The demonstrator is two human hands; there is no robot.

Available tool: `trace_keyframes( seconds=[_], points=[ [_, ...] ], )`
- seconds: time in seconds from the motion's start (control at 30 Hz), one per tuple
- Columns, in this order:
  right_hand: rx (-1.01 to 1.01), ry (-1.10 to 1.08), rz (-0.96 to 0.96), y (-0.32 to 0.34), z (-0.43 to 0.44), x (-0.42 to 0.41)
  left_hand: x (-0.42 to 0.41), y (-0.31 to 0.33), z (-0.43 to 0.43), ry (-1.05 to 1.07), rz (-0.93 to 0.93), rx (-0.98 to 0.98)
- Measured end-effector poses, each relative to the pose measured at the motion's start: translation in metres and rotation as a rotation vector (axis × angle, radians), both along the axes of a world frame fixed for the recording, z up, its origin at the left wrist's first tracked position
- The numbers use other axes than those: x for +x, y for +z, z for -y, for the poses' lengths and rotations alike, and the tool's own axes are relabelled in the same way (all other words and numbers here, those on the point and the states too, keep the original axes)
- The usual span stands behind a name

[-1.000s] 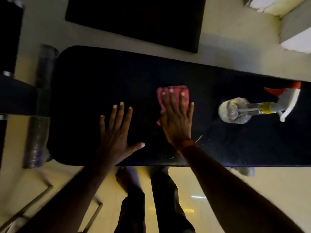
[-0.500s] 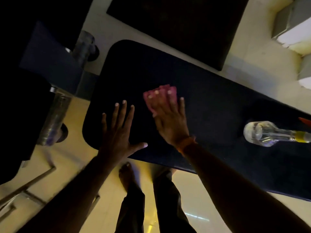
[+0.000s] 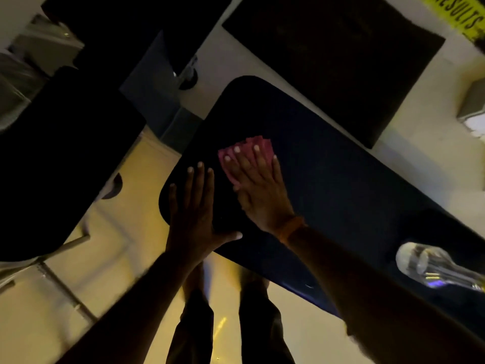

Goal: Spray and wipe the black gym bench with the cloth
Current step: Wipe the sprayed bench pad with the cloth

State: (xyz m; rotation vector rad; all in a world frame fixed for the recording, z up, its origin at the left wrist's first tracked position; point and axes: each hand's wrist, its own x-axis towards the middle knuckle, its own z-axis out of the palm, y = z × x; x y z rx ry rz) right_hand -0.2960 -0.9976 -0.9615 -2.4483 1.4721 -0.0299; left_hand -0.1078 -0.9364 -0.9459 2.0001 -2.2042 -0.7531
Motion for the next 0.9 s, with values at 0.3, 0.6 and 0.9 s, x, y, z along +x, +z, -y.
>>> trace_keyframes(
  seconds=[0.3,0.6,0.9],
  points=[
    [-0.032,0.175,0.035,0.000,0.045,0.017,-0.008,-0.013,-0.015,0.195,0.017,-0.011],
    [-0.064,0.285,0.020,0.005,0.084,0.032,-0.030,-0.004,-0.040,0.413,-0.004,0.041],
    [-0.037,0.350,-0.008,0.007,0.070,0.045,-0.044,0.009,-0.044,0.503,-0.046,0.123]
  ],
)
